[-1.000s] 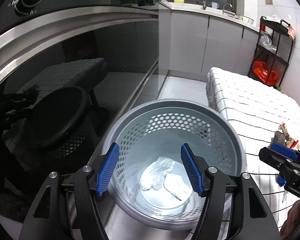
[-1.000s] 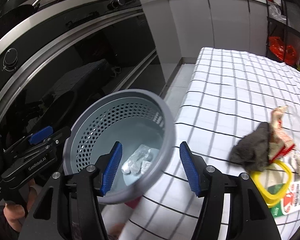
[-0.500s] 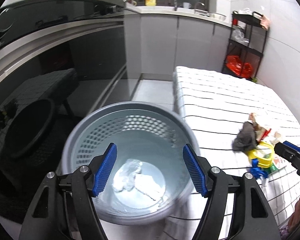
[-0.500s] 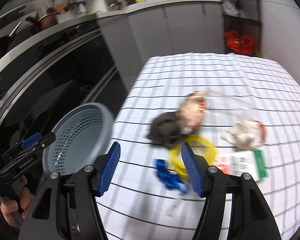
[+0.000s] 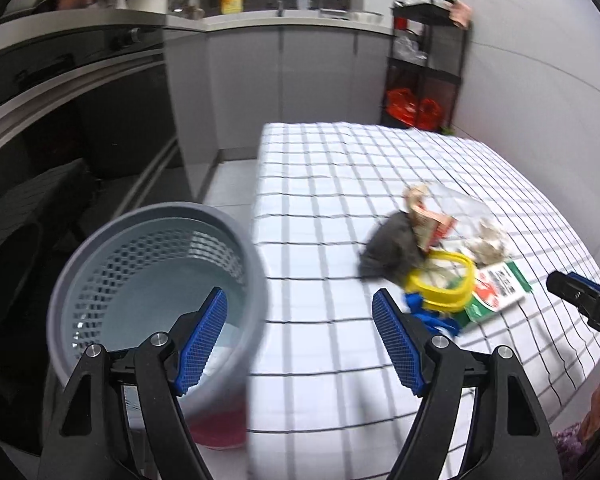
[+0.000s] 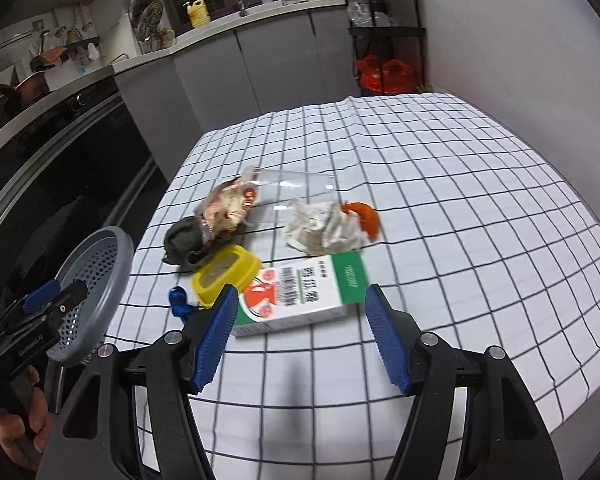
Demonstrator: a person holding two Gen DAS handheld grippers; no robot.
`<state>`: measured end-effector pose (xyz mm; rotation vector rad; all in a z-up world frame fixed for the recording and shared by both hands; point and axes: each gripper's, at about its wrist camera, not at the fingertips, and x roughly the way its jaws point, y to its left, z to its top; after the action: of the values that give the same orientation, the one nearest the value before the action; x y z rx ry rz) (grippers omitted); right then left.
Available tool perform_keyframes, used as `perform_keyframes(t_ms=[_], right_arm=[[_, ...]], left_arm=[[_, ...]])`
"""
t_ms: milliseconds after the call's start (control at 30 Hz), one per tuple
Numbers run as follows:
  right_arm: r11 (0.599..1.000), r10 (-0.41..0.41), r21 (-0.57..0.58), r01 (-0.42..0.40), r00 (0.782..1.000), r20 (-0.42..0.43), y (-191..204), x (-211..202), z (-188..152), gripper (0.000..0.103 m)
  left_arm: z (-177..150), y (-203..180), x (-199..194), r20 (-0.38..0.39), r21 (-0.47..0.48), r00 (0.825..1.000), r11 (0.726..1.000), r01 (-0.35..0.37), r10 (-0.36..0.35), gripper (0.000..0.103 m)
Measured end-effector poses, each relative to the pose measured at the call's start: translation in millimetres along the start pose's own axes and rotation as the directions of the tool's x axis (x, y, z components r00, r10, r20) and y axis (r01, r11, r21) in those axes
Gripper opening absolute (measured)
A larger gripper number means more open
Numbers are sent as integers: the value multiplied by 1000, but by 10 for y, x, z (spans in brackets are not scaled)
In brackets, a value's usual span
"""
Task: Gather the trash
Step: 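Move both tools back toward the remaining trash on the table, then grasp the blue plastic clip with the left tool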
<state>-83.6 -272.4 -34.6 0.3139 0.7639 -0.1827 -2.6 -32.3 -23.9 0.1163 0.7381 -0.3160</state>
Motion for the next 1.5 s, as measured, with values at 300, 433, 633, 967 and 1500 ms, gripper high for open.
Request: perform_keyframes(t_ms=[300, 433, 633, 967, 1500], right_arm=[[1000, -10, 11, 9, 1000, 6, -178, -49, -19, 63], [1000, 0, 13, 0, 1000, 12, -212, -78, -15, 63], [1000, -1, 5, 1, 1000, 17, -253, -105, -12, 63], [1000, -2, 14, 2, 1000, 19, -354, -130, -11, 63], [1000, 25, -19, -25, 1000, 1, -265, -89, -43, 63]], left_arm=[[-179, -508, 200, -82, 39, 992, 995, 96, -92, 75], [-188, -633, 255, -83, 52, 992, 994, 100, -95, 75], [-198, -736, 400, -114, 48, 989, 994, 103, -97, 75], [-206, -818, 603, -156, 43, 985, 995, 86, -79, 75], [-240, -816, 672, -200, 64, 977, 993, 94, -80, 11]])
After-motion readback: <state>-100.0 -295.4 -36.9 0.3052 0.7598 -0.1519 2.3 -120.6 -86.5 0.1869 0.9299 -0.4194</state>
